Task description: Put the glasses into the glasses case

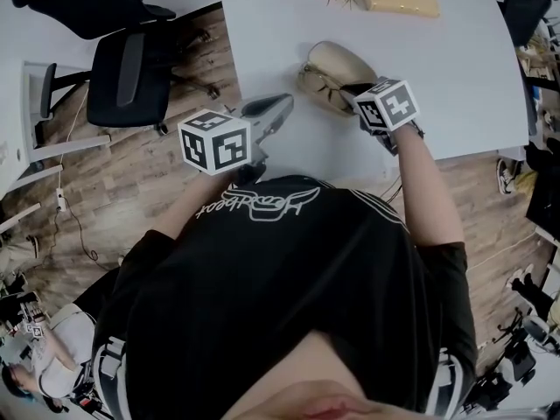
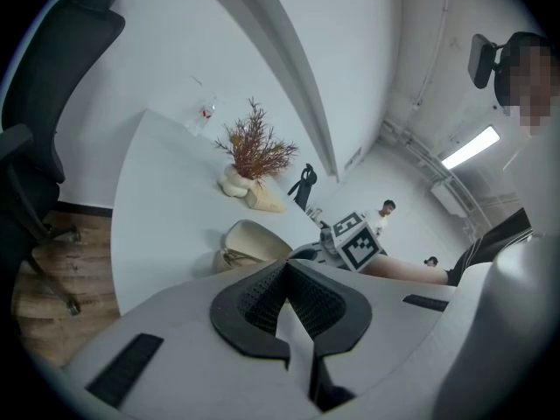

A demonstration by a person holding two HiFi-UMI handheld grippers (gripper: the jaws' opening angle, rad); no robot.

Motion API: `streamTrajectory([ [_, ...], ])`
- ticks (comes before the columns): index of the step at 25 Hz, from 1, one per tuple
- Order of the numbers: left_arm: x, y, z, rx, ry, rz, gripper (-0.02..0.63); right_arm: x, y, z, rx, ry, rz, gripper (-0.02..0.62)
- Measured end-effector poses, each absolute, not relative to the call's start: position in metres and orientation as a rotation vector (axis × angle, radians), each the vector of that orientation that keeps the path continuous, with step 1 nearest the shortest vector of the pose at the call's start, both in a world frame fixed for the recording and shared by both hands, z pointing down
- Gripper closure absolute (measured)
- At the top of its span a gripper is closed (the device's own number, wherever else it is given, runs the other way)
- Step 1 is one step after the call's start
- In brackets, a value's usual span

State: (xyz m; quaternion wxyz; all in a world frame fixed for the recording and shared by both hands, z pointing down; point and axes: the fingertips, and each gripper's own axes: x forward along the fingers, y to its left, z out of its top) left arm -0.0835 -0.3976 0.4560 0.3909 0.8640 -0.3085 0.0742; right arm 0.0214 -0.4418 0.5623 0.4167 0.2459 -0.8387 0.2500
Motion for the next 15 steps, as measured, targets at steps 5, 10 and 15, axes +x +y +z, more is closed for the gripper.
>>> streamTrajectory([
  [5, -0.078, -0.399, 0.453, 2.206, -0.775, 0.188, 0.598, 0.025, -0.446, 0.565, 0.629, -2.070, 0.620, 0.566],
  [10, -0.082, -0.397, 0.453, 2.195, -0.784, 0.190, 0.598, 0.025, -0.448, 0.566, 0.639, -2.040, 0.595, 0.566],
  [15, -0.088, -0.396, 0.453, 2.183, -0.800, 0.175, 0.598, 0.024, -0.447, 0.563, 0.647, -2.056, 0.605, 0.566],
])
